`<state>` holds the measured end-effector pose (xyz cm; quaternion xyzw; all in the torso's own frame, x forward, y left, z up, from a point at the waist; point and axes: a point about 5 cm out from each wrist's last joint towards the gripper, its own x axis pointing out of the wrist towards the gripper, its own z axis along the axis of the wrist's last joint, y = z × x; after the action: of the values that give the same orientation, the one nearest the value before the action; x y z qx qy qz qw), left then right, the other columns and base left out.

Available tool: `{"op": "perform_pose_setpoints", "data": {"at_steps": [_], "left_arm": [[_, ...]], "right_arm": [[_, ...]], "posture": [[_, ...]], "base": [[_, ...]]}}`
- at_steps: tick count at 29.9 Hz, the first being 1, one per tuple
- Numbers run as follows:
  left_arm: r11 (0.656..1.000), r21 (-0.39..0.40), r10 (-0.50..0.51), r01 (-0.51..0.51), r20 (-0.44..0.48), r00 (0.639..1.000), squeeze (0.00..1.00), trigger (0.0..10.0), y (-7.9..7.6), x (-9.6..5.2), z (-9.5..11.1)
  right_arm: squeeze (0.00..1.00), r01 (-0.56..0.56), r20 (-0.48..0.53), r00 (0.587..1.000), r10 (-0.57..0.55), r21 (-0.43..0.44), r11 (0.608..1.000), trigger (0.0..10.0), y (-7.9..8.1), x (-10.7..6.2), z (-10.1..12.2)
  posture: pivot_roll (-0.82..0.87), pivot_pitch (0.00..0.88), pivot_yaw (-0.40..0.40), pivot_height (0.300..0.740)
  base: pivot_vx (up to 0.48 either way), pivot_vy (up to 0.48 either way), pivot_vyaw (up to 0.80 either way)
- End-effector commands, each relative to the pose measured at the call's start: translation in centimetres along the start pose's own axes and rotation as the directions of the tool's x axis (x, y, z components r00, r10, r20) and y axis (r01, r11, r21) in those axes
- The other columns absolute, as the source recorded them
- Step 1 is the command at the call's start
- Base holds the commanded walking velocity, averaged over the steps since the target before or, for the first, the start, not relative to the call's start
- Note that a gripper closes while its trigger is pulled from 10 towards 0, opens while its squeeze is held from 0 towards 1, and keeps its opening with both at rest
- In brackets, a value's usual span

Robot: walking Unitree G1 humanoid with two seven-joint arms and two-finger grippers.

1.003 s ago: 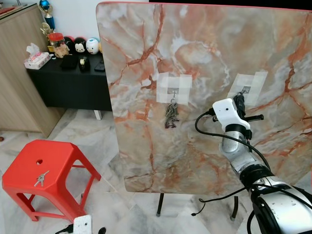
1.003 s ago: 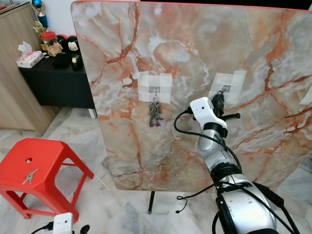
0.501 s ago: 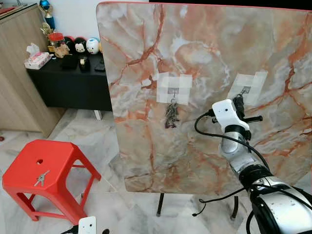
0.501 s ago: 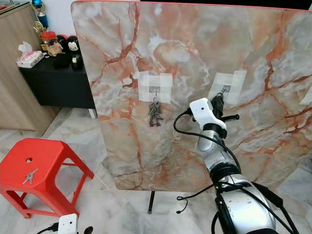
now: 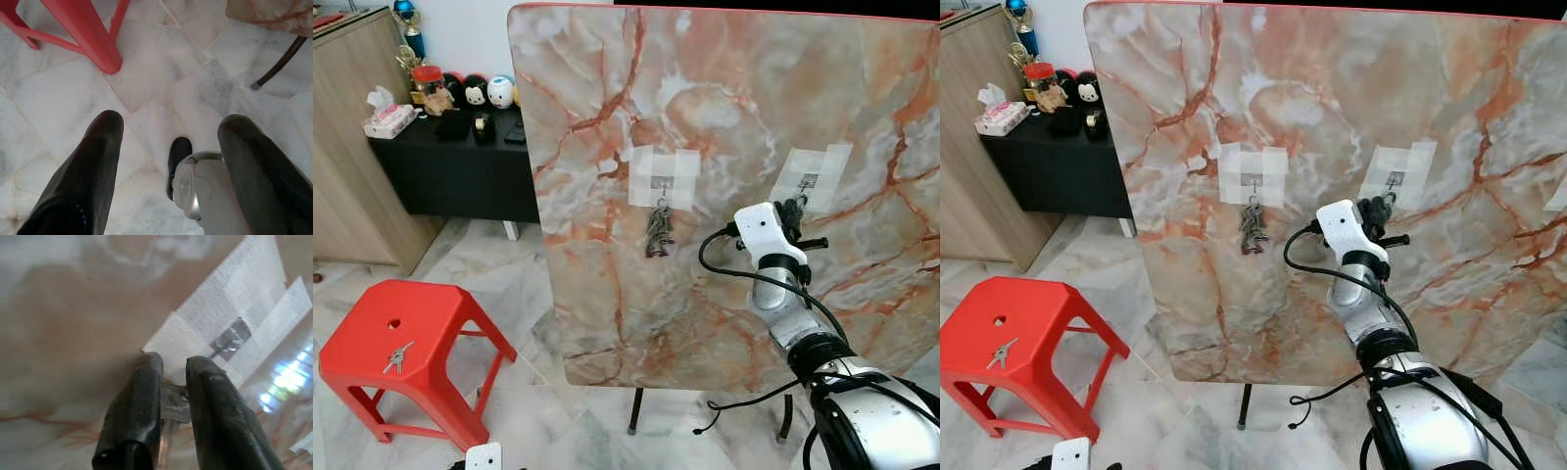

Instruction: Hang keys on a hook

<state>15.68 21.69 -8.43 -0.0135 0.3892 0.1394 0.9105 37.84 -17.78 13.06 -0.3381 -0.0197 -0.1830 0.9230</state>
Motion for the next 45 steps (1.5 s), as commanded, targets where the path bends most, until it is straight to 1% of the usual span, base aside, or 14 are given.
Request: {"op": "perform_pose_setpoints", "data": {"at_steps": [1,9,17,18,19,23,25,28,32,34,37,39,42,45], "left_arm": [[1.0,-0.005,-0.001,0.001,0.004,1.0,0.0,10.0,0.3,0.2,0.4],[1.0,-0.004,-0.008,0.008,-0.002,1.0,0.0,10.0,-0.4,-0.1,-0.3],[1.0,-0.01,0.0,-0.001,-0.024,1.0,0.0,10.0,0.6,-0.1,-0.4],[1.0,-0.011,0.002,-0.002,-0.025,1.0,0.0,10.0,1.0,0.0,-0.3],[1.0,-0.012,0.005,-0.005,-0.026,1.0,0.0,10.0,1.7,0.1,0.1],[1.0,-0.011,0.008,-0.008,-0.027,1.0,0.0,10.0,2.3,0.3,0.5],[1.0,-0.007,0.008,-0.008,-0.027,1.0,0.0,10.0,2.6,0.3,0.7],[1.0,-0.007,0.009,-0.009,-0.025,1.0,0.0,10.0,2.8,0.4,0.9],[1.0,0.005,0.005,-0.005,-0.022,1.0,0.0,10.0,3.2,0.6,1.4],[1.0,0.006,0.011,-0.011,-0.021,1.0,0.0,10.0,3.9,0.7,1.8],[1.0,0.006,0.013,-0.013,-0.019,1.0,0.0,10.0,4.1,0.7,2.0],[1.0,0.007,0.014,-0.014,-0.016,1.0,0.0,10.0,4.5,0.8,2.3],[1.0,0.011,0.011,-0.01,-0.016,1.0,0.0,10.0,4.8,0.8,2.4],[1.0,0.022,0.005,-0.004,-0.03,1.0,0.0,10.0,5.3,0.5,1.7]], "right_arm": [[1.0,-0.025,-0.009,1.0,0.025,0.009,1.0,10.0,0.4,-0.4,-0.4],[1.0,-0.072,0.007,0.997,0.072,0.055,0.996,10.0,0.7,-1.2,-1.3],[0.93,-0.188,-0.141,0.965,0.222,0.217,0.958,10.0,1.7,-5.2,-6.3],[0.36,-0.188,-0.189,0.954,0.234,0.232,0.954,10.0,1.7,-5.7,-7.5],[0.0,-0.135,-0.344,0.906,0.248,0.32,0.938,10.0,1.5,-7.0,-10.3],[0.0,-0.087,-0.508,0.82,0.263,0.343,0.935,10.0,1.3,-9.0,-13.7],[0.0,-0.087,-0.589,0.741,0.322,0.392,0.916,10.0,1.8,-10.9,-15.4],[0.0,-0.12,-0.633,0.685,0.36,0.389,0.913,10.0,2.3,-12.5,-16.5],[0.0,-0.168,-0.719,0.526,0.454,0.435,0.884,10.0,3.6,-16.9,-18.6],[0.0,-0.164,-0.713,0.433,0.552,0.54,0.826,10.0,4.6,-19.8,-19.3],[0.0,-0.176,-0.709,0.402,0.58,0.561,0.808,10.0,4.9,-20.9,-19.5],[0.0,-0.161,-0.747,0.334,0.575,0.556,0.816,10.0,4.9,-23.1,-20.4],[0.0,-0.082,-0.764,0.311,0.566,0.572,0.816,10.0,4.7,-24.0,-20.8],[0.0,-0.127,-0.759,0.299,0.579,0.569,0.812,10.0,4.5,-24.8,-21.2]], "posture": [[0.17,0.0,-0.061,0.74],[0.17,0.0,-0.064,0.74],[0.15,0.0,-0.065,0.74],[0.15,0.0,-0.064,0.74],[0.15,0.0,-0.063,0.74],[0.14,0.0,-0.054,0.74],[0.14,0.0,-0.047,0.74],[0.14,0.0,-0.04,0.74],[0.14,0.0,-0.026,0.74],[0.15,0.0,-0.029,0.74],[0.15,0.0,-0.028,0.74],[0.15,0.0,-0.024,0.74],[0.14,0.0,-0.016,0.74],[0.13,0.0,-0.01,0.74]], "base": [[0.0,0.0,0.0],[0.0,0.0,0.0],[0.0,0.0,0.0],[0.0,0.0,0.0],[0.0,0.0,0.0],[0.0,0.0,0.0],[0.0,0.0,0.0],[0.0,0.0,0.0],[0.0,0.0,0.0],[0.0,0.0,0.0],[0.0,0.0,0.0],[0.0,0.0,0.0],[0.0,0.0,0.0],[0.0,0.0,0.0]]}}
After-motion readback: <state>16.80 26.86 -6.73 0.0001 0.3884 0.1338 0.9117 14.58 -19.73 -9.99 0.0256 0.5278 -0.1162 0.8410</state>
